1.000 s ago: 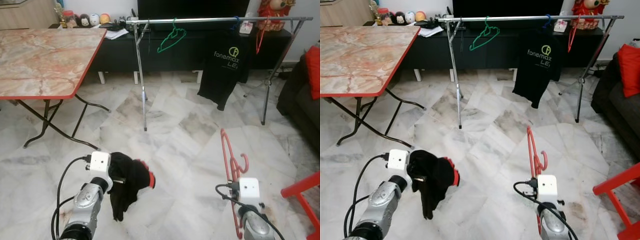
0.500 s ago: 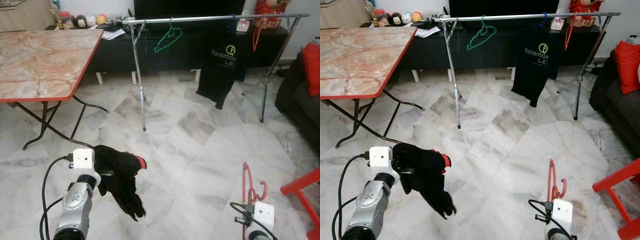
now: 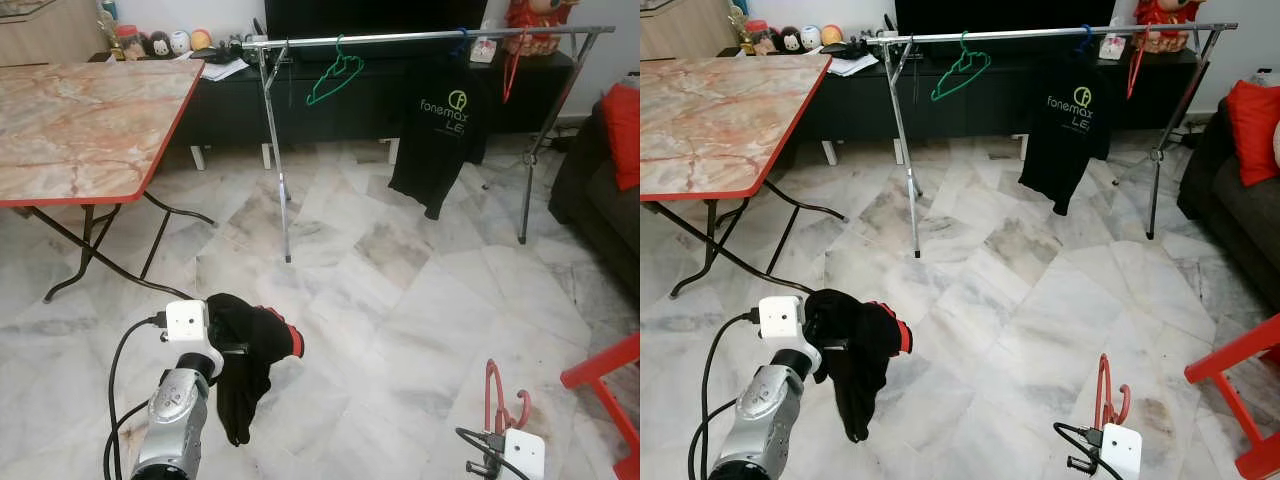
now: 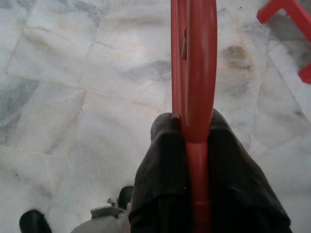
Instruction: Hang hanger
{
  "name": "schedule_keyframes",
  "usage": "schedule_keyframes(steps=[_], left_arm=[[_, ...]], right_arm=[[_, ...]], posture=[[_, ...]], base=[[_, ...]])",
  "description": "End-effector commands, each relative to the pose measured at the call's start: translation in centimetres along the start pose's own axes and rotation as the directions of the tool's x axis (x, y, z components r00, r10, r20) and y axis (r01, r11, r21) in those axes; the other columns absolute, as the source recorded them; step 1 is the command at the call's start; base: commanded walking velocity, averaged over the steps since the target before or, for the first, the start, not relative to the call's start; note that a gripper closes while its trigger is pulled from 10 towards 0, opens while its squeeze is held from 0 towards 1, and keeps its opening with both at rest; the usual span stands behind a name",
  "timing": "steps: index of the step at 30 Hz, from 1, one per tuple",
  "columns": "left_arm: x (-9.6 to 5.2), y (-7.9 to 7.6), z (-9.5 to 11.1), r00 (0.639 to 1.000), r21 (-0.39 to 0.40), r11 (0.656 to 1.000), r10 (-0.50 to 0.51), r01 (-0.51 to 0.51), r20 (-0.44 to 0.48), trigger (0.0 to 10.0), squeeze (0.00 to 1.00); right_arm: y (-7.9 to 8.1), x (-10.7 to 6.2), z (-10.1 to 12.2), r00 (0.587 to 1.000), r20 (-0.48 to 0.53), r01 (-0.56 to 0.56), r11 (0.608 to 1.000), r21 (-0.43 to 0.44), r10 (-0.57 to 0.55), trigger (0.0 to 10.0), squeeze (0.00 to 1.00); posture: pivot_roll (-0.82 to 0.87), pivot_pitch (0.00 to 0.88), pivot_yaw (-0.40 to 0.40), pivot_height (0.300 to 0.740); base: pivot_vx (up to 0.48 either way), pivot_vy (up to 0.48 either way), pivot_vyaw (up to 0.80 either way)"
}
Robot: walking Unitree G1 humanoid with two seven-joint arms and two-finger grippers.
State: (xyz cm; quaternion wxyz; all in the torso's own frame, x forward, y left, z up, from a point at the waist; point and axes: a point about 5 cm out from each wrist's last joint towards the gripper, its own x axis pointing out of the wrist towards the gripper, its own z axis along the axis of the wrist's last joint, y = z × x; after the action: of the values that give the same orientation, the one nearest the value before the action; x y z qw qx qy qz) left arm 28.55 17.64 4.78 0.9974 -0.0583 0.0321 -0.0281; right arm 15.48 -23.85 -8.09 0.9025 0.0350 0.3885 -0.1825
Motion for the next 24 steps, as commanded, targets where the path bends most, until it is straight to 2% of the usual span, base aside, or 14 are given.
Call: schedule_keyframes(steps=[1,3,14,18,24], left_arm=[[0.19,0.06,0.81,1.0,-0.009,1.0,0.005,-0.004,0.03,10.0,0.0],[0.23,0.0,0.91,1.0,-0.012,1.0,0.002,-0.002,0.029,10.0,0.0],[0.93,0.15,1.59,1.0,0.001,1.0,0.001,-0.001,0.03,10.0,0.0],[0.95,-0.19,1.57,1.0,0.0,1.0,-0.015,0.015,0.025,10.0,0.0],[0.99,-0.21,1.56,1.0,0.0,1.0,-0.015,0.015,0.02,10.0,0.0]], right_arm=[[-0.05,-0.11,-0.43,1.0,-0.018,0.015,1.0,0.007,-0.014,10.0,0.0],[-0.06,-0.11,-0.41,1.0,-0.017,0.022,1.0,0.005,-0.022,10.0,0.0],[0.54,0.1,0.01,1.0,-0.019,-0.001,1.0,-0.029,0.001,10.0,0.0],[0.59,0.09,-0.07,1.0,-0.024,0.01,1.0,0.025,-0.01,10.0,0.0],[0.39,0.09,-0.13,1.0,-0.03,0.008,1.0,0.025,-0.008,10.0,0.0]], posture=[[-0.15,0.0,0.016,0.74],[-0.14,0.0,0.017,0.74],[-0.13,0.0,0.021,0.74],[-0.14,0.0,0.022,0.74],[-0.14,0.0,0.022,0.74]], base=[[0.0,0.0,0.0],[0.0,0.0,0.0],[0.0,0.281,0.0],[0.0,0.36,0.0],[0.0,0.358,0.0]])
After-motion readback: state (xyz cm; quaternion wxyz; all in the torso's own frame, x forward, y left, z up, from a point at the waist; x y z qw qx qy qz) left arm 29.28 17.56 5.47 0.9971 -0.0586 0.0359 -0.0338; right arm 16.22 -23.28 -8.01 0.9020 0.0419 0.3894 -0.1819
